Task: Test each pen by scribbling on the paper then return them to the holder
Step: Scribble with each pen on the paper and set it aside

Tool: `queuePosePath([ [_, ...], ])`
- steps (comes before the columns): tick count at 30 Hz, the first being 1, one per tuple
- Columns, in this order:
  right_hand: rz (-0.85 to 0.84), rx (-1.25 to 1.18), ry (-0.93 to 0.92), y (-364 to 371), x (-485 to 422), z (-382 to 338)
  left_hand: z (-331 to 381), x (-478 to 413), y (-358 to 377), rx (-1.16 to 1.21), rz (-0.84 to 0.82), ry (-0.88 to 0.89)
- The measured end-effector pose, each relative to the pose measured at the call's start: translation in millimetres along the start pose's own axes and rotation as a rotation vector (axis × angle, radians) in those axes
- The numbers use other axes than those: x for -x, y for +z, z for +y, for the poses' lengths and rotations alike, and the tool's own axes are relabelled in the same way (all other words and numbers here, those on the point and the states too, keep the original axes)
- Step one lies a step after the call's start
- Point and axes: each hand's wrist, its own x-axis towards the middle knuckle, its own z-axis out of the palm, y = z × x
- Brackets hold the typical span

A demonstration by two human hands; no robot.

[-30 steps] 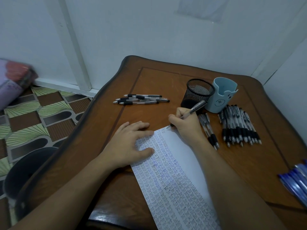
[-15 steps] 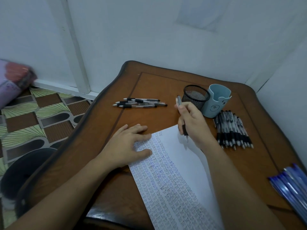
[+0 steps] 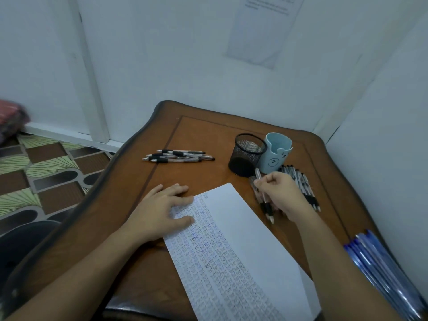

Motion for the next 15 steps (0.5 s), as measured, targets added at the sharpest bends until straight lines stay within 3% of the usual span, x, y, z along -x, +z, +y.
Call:
queuePosePath([
  [3,0.143,0.285,-0.071,-6.2,-13.0,2.8,-0.3,0.2,0.0,0.007,0.0,0.003],
  [8,0.213,0.73,-0.058,1.7,-19.5,-13.9,-0.3,1.0,0.1,0.005,0.011,0.007],
  [11,0.221,0.666,-0.259,24.5,-21.1,-22.9,-0.4,1.8,0.2,0.021,0.019,0.009],
  [15,-0.054,0.536,-0.533,72.9,-36.8,-40.5,-2.8,1.5,0.8,0.044,0.028,0.015],
])
